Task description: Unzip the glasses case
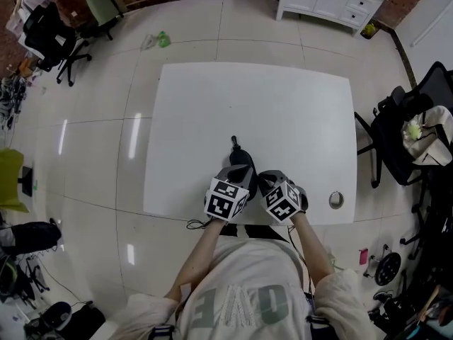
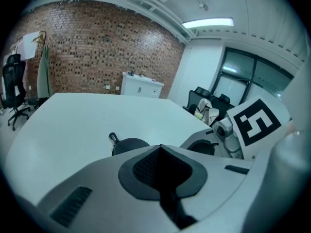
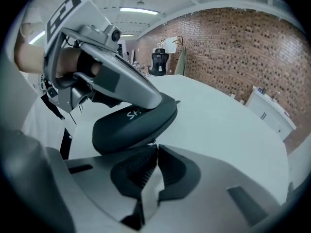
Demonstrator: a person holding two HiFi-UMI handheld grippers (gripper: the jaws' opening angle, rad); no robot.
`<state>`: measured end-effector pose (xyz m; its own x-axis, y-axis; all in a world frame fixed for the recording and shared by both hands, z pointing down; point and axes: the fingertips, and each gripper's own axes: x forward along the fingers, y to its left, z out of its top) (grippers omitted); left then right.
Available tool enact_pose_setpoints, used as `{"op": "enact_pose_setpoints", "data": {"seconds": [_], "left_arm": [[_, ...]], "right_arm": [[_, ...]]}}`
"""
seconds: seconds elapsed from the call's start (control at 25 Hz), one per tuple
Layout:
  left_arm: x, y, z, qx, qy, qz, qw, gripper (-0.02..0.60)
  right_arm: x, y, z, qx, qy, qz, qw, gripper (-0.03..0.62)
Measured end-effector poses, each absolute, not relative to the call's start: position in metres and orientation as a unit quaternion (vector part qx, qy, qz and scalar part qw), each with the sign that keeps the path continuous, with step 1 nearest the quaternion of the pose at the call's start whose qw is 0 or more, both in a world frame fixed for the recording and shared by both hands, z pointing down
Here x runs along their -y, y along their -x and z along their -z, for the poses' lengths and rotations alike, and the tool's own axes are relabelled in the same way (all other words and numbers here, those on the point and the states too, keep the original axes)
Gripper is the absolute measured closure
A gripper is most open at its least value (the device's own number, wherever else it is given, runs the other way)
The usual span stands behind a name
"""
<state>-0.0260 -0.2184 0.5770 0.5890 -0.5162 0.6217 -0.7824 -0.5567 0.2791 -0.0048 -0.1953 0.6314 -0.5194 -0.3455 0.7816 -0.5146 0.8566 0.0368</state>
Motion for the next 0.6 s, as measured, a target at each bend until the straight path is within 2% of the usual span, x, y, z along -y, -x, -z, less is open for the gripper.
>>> {"op": "enact_pose_setpoints", "data": {"seconds": [0.44, 0.6], "left_arm": [[0.221, 0.028, -0.577, 0.382, -0.847, -0.23, 0.288, 0.582], [0.214, 0.026, -0.56, 0.37, -0.849, -0.198, 0.32, 0.581]], "right_arm": [[0.236, 0.016, -0.63, 0.874, -0.221, -0.082, 0.426, 0.592], [0.241, 0.016, -0.622, 0.87, -0.262, -0.078, 0.411, 0.592]]}}
